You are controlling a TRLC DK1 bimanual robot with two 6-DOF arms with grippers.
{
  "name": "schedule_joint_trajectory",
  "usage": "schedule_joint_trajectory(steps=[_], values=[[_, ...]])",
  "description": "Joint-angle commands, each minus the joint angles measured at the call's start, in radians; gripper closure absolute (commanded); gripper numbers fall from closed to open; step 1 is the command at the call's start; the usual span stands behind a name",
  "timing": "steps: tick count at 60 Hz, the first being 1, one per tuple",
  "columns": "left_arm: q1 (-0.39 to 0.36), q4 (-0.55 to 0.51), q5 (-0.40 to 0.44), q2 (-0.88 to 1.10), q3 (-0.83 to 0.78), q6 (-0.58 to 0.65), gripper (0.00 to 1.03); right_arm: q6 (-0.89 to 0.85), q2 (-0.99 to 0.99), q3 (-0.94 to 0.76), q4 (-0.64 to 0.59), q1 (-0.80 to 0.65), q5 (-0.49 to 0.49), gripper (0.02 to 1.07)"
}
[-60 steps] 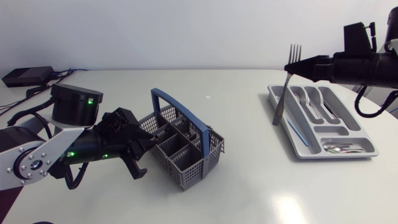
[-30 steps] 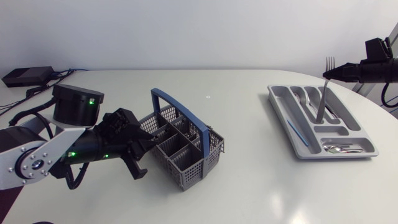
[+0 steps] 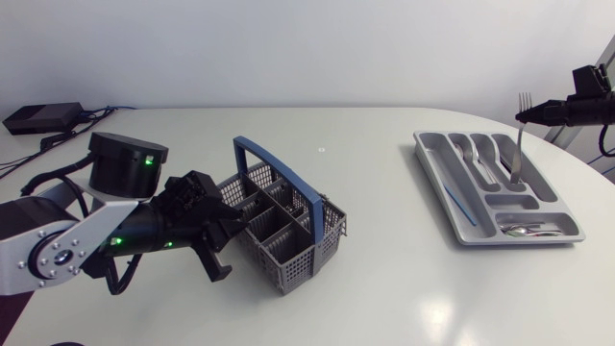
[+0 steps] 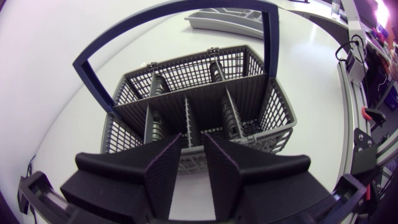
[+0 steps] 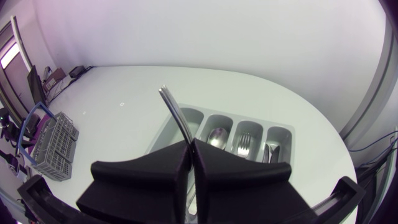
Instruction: Unload the cutlery basket into the drawer organizer.
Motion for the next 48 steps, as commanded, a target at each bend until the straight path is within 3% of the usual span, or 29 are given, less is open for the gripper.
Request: schedule_joint_trajectory(steps=[1,48], values=[[-0.013,0.005,-0.002,0.015,0.019,-0.003,0.74,-0.03,0.046,0.033,-0.013,-0.006,-0.005,1.02],[-0.029,0.019,-0.004,0.023,0.01,-0.007,0.74,-0.05,0.15,0.131,-0.013,-0.035,0.015,1.02]])
